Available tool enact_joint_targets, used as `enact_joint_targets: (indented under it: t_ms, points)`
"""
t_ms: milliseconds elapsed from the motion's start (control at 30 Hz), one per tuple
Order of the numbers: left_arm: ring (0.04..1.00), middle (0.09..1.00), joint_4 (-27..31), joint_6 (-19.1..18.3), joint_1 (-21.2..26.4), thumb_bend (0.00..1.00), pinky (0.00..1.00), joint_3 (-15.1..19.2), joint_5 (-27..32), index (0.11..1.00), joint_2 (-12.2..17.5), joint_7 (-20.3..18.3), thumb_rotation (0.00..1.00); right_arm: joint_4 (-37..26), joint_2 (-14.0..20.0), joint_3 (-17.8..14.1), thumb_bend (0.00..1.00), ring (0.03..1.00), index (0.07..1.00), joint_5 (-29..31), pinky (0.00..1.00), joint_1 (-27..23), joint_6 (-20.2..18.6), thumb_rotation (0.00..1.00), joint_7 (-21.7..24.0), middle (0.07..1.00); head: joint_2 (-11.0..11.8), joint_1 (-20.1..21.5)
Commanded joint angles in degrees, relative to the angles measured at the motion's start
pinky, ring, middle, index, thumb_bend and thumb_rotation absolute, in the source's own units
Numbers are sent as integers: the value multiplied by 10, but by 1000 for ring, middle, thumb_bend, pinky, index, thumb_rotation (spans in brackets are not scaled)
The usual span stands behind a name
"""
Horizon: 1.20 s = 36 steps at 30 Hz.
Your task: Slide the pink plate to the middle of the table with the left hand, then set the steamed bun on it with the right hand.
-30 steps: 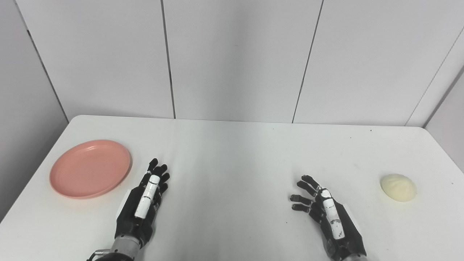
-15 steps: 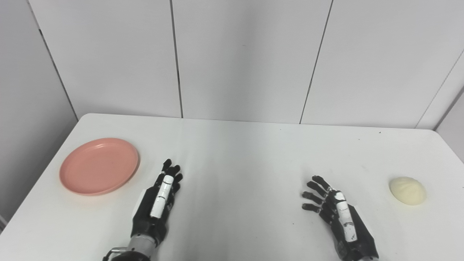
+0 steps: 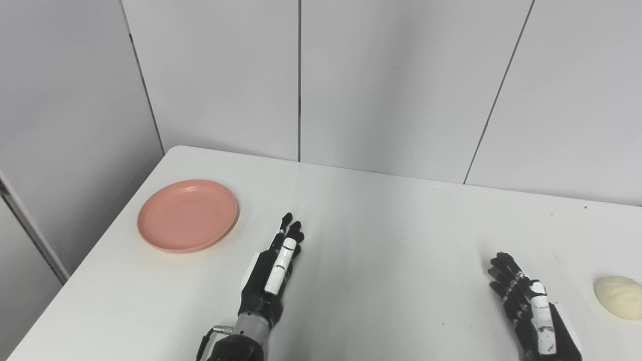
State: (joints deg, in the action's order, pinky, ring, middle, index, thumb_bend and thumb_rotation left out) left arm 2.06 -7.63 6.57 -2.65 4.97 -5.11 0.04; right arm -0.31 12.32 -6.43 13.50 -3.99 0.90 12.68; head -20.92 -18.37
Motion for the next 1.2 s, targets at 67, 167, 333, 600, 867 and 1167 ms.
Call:
enact_joint_targets:
  t_ms: [67, 167, 333, 600, 867, 1167]
  points:
    - [975, 987, -13, 11, 14, 525, 1000, -9, -5, 1000, -11, -4, 843, 22, -1, -2, 730, 987, 909, 1, 1000, 5, 43, 1000, 6, 949, 5, 0]
    - [973, 988, -19, 17, 15, 523, 1000, -8, -4, 1000, -10, -5, 843, 26, -3, 0, 734, 984, 907, 0, 1000, 4, 46, 1000, 4, 948, 6, 3]
    - [974, 990, -22, 21, 14, 537, 1000, -5, 1, 1000, -5, -10, 847, 26, -6, 4, 759, 983, 906, -2, 1000, 3, 45, 1000, 4, 948, 7, 12]
    - [974, 990, -7, 25, 7, 607, 1000, 3, 4, 1000, 3, -13, 843, 15, -17, 11, 780, 981, 902, -8, 1000, 9, 35, 1000, -4, 946, 11, 23]
    - [937, 959, 76, 19, 33, 777, 984, 32, 22, 1000, 12, -5, 802, 4, -28, 15, 769, 958, 893, -17, 1000, 15, 29, 1000, -14, 932, 7, 38]
    - [922, 939, 119, -2, 150, 842, 935, 107, 49, 985, 57, 19, 866, 3, -27, 18, 752, 934, 895, -24, 993, 17, 35, 1000, -13, 920, 11, 42]
